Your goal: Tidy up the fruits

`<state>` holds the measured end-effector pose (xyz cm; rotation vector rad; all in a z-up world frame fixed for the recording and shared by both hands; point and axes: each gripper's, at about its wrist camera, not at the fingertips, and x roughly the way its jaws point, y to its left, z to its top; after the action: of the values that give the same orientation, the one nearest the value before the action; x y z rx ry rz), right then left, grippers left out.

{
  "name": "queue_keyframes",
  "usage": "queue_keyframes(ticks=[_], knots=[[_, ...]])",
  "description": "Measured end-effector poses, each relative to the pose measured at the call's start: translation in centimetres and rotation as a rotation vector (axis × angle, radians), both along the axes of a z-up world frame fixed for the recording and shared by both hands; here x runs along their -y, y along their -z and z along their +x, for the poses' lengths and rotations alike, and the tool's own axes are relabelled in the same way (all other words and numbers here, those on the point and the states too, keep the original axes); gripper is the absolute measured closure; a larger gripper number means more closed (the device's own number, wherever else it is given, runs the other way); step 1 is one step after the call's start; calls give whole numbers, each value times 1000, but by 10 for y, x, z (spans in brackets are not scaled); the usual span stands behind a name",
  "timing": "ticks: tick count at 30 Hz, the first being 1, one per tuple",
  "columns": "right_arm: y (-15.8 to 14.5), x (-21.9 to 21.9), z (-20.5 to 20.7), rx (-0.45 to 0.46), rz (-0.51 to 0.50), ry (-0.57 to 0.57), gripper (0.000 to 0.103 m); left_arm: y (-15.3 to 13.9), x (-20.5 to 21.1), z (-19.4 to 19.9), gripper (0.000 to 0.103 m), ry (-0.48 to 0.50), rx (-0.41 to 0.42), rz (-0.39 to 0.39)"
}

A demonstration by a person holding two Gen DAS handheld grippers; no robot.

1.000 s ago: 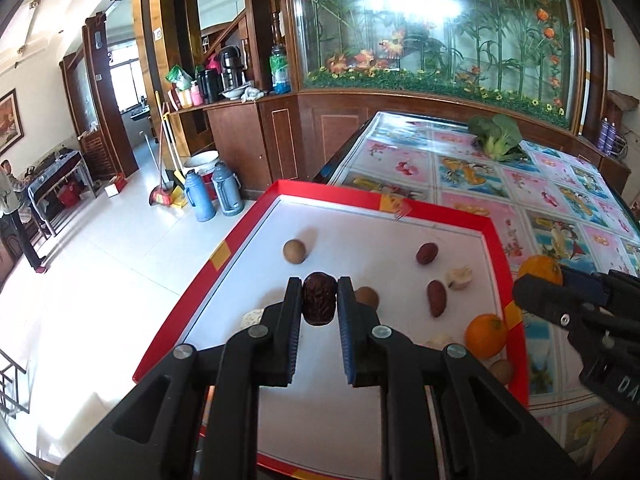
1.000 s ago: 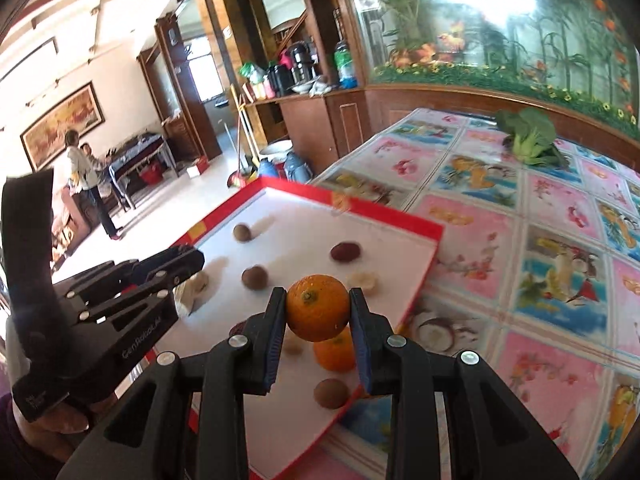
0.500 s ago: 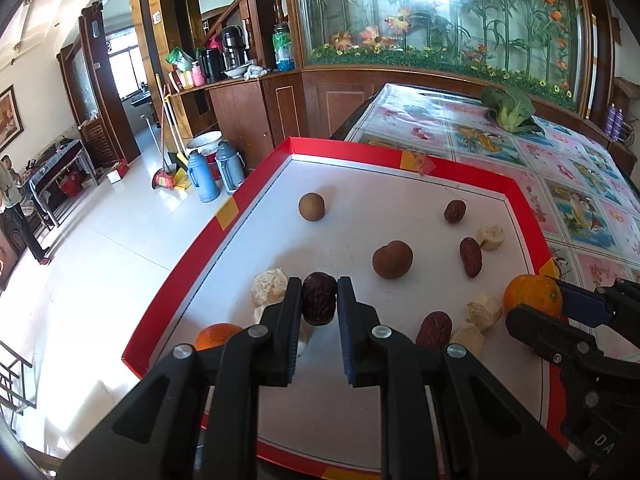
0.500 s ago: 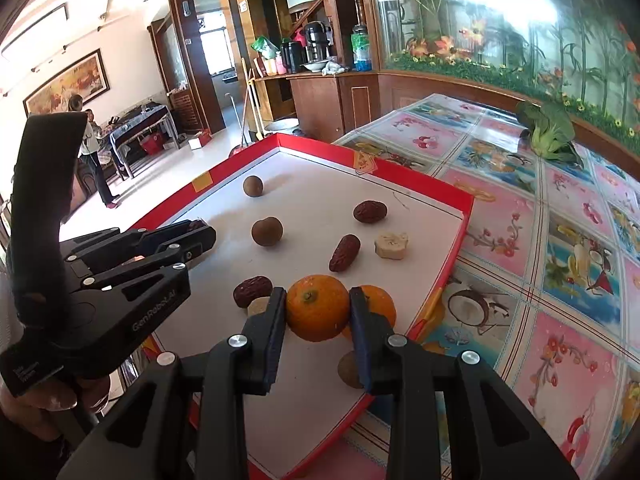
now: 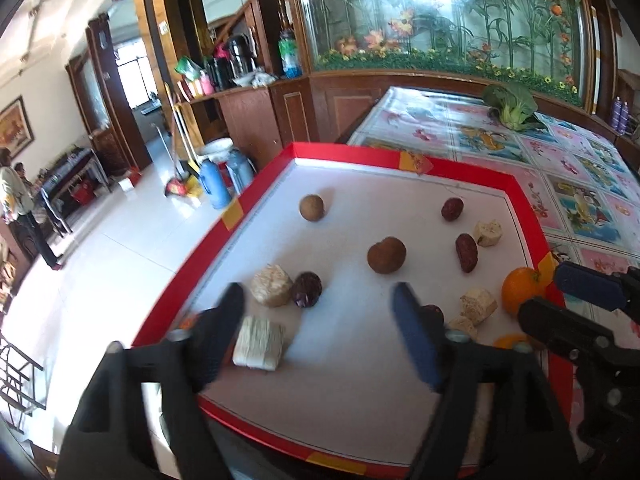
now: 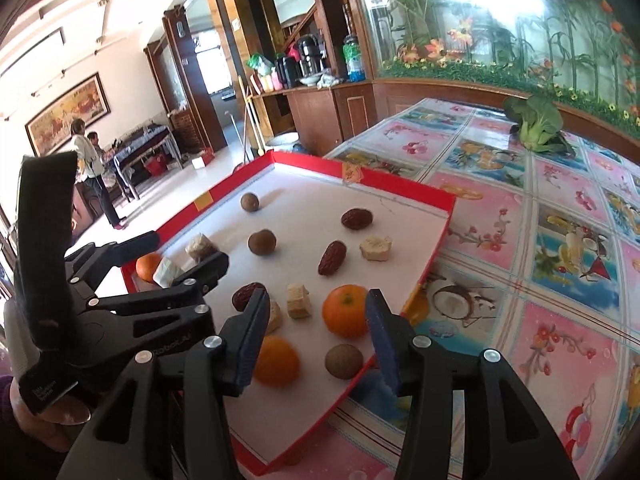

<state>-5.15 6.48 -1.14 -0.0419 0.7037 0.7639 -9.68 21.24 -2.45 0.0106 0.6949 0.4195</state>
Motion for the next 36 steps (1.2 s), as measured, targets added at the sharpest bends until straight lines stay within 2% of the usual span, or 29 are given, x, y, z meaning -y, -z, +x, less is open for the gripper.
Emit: queue_keyframes(ticks=[6, 8, 12, 19, 26, 30, 36], knots=[[-14, 21, -6, 44, 24, 49, 53, -13, 6, -7, 18, 3, 25, 19], [-21, 29, -9, 65, 38, 74, 52, -19, 10, -10, 9, -4, 31, 27], [-40, 47, -19, 113, 88, 124, 41, -36, 21, -23, 0, 1, 74, 40], [-72, 68, -46, 208, 172, 152, 32, -65, 38, -45, 0, -24, 100, 51], [-86, 72, -68, 302, 190, 153, 27, -90, 56, -71, 0, -74, 156, 96], [-85, 71, -70, 301, 184, 150, 26, -102, 61, -83, 0, -57, 184, 67], [-82, 65, -77, 299, 159, 150, 26, -118, 63, -100, 0, -70, 241, 68]])
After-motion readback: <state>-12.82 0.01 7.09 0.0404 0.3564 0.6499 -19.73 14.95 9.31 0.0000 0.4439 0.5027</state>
